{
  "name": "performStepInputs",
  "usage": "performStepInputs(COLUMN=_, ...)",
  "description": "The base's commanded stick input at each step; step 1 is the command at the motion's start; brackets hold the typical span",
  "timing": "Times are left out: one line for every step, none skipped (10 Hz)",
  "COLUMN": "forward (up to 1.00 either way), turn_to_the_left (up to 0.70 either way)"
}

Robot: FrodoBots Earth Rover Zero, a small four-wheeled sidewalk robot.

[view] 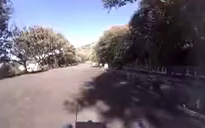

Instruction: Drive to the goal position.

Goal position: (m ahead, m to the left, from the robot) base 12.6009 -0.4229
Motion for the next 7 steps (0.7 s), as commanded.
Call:
performStepInputs(forward=0.50, turn_to_the_left=-0.50)
performStepInputs(forward=0.50, turn_to_the_left=-0.50)
performStepInputs(forward=0.50, turn_to_the_left=0.00)
performStepInputs(forward=0.50, turn_to_the_left=0.00)
performStepInputs(forward=0.50, turn_to_the_left=0.00)
performStepInputs(forward=0.50, turn_to_the_left=0.00)
performStepInputs(forward=0.50, turn_to_the_left=0.00)
